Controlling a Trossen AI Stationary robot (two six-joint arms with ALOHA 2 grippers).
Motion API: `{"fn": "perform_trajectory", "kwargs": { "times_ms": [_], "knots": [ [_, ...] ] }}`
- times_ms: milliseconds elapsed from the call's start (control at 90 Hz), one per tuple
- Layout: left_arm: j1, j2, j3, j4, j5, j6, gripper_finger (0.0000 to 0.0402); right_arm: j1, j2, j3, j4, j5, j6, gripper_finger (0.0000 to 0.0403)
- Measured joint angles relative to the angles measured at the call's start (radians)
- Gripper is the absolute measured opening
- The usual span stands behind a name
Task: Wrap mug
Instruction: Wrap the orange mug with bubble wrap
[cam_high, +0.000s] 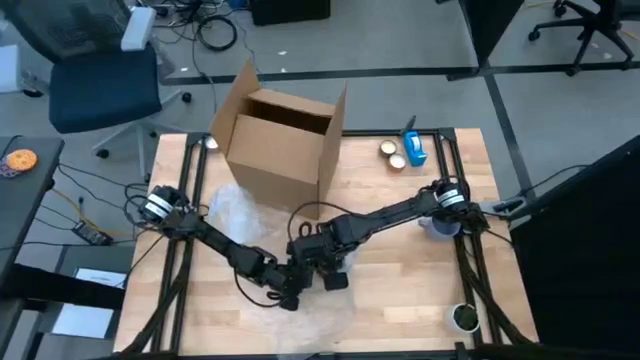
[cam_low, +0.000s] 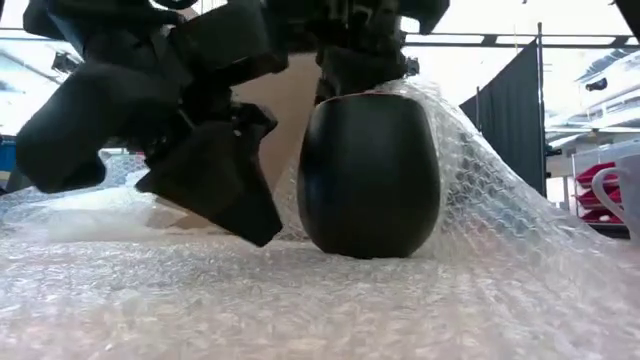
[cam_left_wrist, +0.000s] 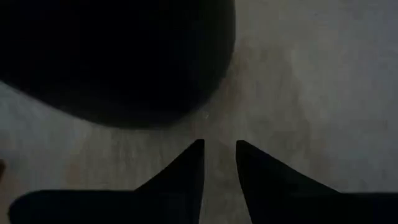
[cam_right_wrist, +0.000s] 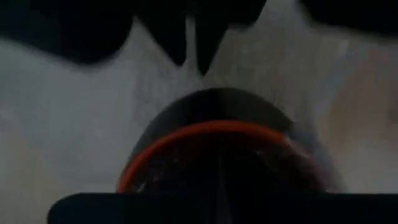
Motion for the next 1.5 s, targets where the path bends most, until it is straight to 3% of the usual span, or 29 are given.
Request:
{"fn": "perform_trajectory", "kwargs": {
  "times_ms": [256,689,900,1233,1500],
  "knots": [
    [-0.004,-0.006,0.045,-0.151,-0.005,-0.011,0.0078,-0.005,-0.004,-0.064,-0.012,-0.006,0.000,0.0000],
    [-0.006,-0.009,0.046,-0.158,-0.004,-0.025,0.0078,0.029,-0.010,0.254,-0.272,0.077,0.003,0.0000],
    [-0.006,-0.009,0.046,-0.160,-0.004,-0.027,0.0078,0.054,-0.011,0.280,-0.265,0.077,0.004,0.0000],
    [-0.006,-0.009,0.046,-0.159,-0.002,-0.030,0.0078,0.061,-0.010,0.156,-0.163,0.063,0.024,0.0000],
    [-0.006,-0.009,0.046,-0.158,-0.002,-0.031,0.0078,0.041,-0.011,-0.034,0.001,0.029,0.021,0.0000]
  ]
}}
